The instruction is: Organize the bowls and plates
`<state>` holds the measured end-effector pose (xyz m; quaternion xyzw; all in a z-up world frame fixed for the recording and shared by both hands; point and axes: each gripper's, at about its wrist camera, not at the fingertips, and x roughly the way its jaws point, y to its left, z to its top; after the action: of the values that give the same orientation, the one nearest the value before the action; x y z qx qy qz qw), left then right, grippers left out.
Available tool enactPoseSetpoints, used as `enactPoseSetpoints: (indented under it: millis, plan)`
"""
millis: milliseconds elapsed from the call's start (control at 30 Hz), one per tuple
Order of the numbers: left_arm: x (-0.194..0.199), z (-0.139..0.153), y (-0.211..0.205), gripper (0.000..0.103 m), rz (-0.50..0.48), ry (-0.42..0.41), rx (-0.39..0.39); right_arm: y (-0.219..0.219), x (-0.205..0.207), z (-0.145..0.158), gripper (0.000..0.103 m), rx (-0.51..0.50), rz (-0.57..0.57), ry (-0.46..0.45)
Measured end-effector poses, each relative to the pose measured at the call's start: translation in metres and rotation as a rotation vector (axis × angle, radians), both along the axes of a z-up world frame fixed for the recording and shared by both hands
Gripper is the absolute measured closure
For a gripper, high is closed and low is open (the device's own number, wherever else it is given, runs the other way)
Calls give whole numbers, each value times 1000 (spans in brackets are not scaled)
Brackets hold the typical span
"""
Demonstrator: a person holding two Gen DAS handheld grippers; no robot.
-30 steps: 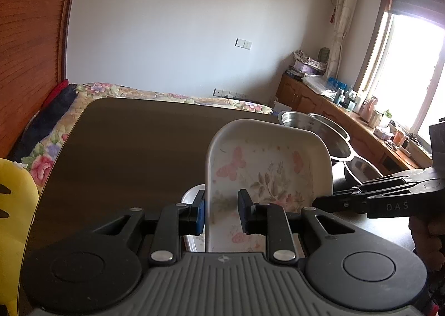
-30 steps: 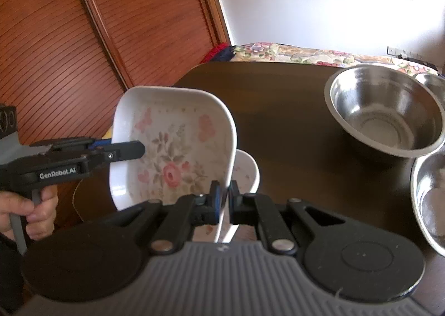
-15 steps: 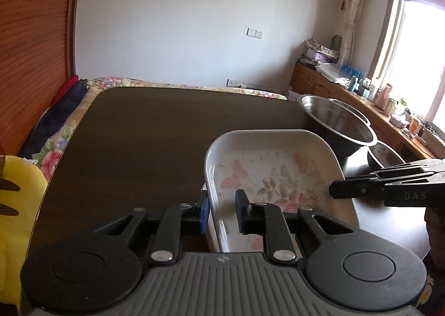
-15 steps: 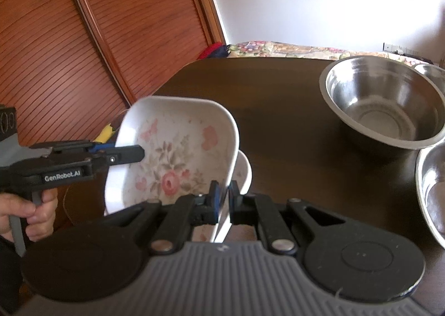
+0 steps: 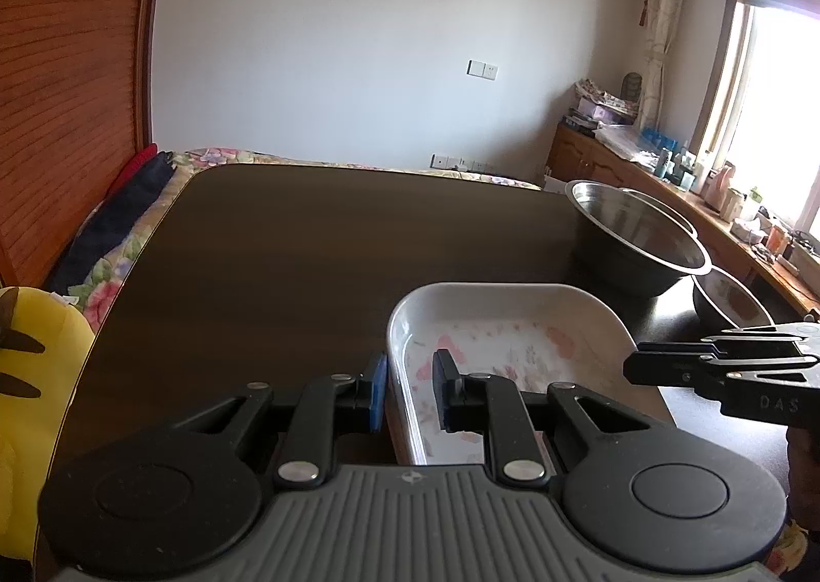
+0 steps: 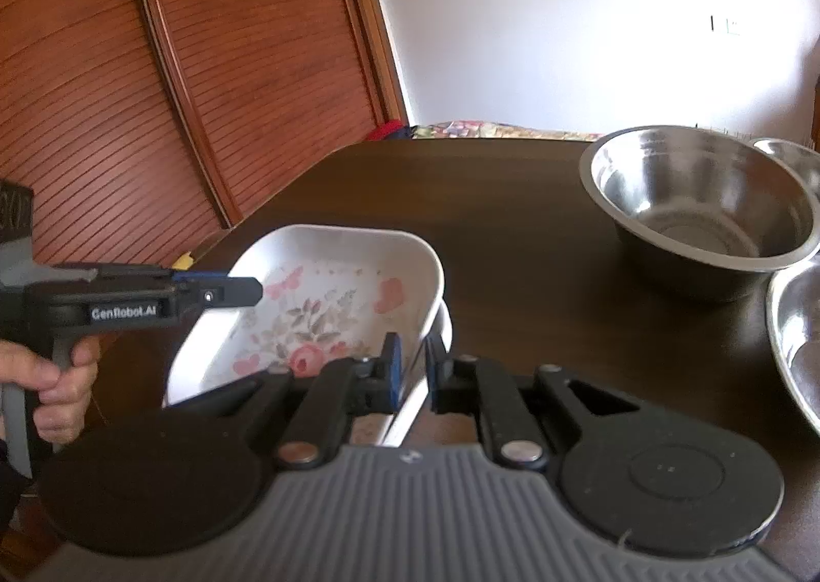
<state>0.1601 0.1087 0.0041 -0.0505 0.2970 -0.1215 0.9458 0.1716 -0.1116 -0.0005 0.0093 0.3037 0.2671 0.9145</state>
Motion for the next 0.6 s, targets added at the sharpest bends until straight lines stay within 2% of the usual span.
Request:
enactPoseSetpoints:
  millis: [200,467,533,600]
  plan:
    - [-7,4,-1,54,2,-26,13,-5,-9,1,90,-4,-7,-57]
    - [-24,21,-10,53,-7,-103,44,-15,-28,14,90,-1,-11,-157]
    - [-29,25,-18,51,-24,-125,50,-19,-35,18,90,1,-21,-193]
    - [-34,28,-26,37,-41,-146,47,-26,-42,22,89,11,-34,-225]
